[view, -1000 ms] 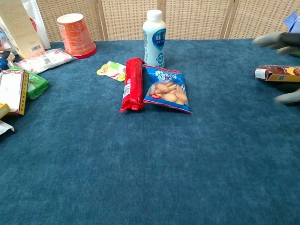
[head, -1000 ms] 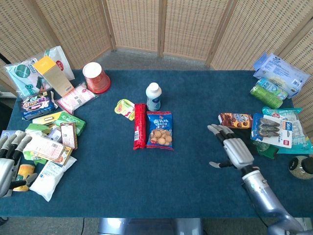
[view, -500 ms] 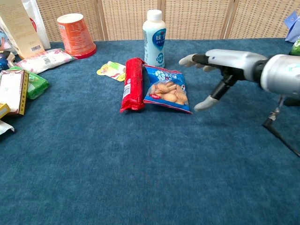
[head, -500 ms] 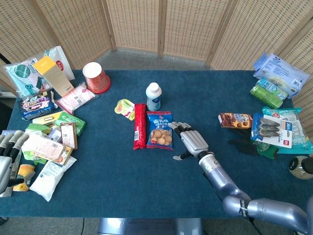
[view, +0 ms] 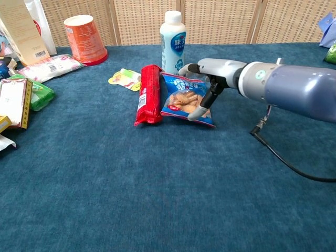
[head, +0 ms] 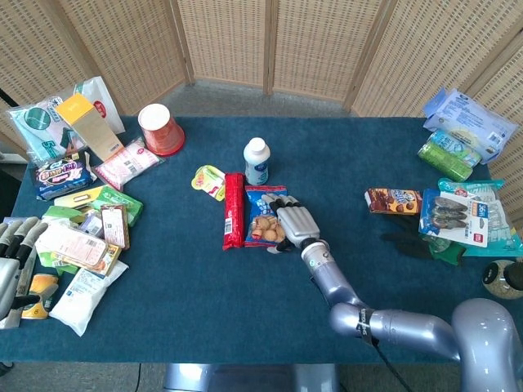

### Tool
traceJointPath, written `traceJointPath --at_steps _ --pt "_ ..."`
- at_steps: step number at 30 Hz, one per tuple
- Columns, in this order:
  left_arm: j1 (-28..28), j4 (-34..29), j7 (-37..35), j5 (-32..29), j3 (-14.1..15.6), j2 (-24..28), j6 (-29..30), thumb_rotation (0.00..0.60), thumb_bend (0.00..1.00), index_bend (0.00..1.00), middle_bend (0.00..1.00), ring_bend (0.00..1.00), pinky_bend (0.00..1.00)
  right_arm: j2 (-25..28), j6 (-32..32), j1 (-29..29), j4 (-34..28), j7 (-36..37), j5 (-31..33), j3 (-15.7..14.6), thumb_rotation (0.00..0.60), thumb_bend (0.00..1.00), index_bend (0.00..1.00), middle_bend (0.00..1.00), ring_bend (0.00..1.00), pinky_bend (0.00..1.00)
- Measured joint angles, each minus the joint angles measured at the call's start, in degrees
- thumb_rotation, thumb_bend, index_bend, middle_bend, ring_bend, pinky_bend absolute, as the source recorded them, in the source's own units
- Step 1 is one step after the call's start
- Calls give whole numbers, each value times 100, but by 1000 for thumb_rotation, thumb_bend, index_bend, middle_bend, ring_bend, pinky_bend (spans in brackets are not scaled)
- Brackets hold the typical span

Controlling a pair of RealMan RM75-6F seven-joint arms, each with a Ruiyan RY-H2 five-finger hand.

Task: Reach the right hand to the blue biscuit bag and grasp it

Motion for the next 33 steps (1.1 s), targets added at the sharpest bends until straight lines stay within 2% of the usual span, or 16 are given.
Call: traceJointPath --at_steps 13,15,16,18,20,21,22,24,27,33 --pt "2 1 4 -14 2 5 3 600 0 99 0 0 0 -430 54 96 461 194 -119 -67 600 0 0 0 0 0" --pt "0 2 6 -24 0 4 0 600 0 98 0 0 0 -483 81 103 510 219 -187 -66 600 0 0 0 0 46" --pt "1 2 7 -26 -1 5 2 600 0 98 0 0 0 -533 124 105 560 246 -256 -62 600 0 0 7 0 104" --pt "5 1 4 -24 1 9 8 600 0 99 0 0 0 -634 200 104 659 311 -370 -52 600 0 5 94 14 240" --pt "10 -2 2 -20 4 18 17 600 0 98 0 0 0 -739 267 99 787 379 -505 -49 600 0 109 302 152 395" --pt "13 -2 -1 -19 5 20 21 600 0 98 0 0 0 -765 286 96 820 402 -548 -50 600 0 161 370 218 446" --pt "15 -2 -6 -17 7 22 25 600 0 98 0 0 0 -817 322 86 871 456 -638 -52 600 3 252 477 319 530" --pt "18 -4 -11 -13 7 25 32 600 0 99 0 0 0 -895 371 58 951 570 -775 -55 600 27 343 579 410 613" --pt "22 -4 -18 -1 9 31 45 600 0 99 0 0 0 -979 408 -13 1080 748 -963 -66 600 73 395 646 454 655" --pt "24 -6 -46 4 5 38 54 600 0 98 0 0 0 -830 521 -161 894 823 -1136 -68 600 96 416 668 474 674"
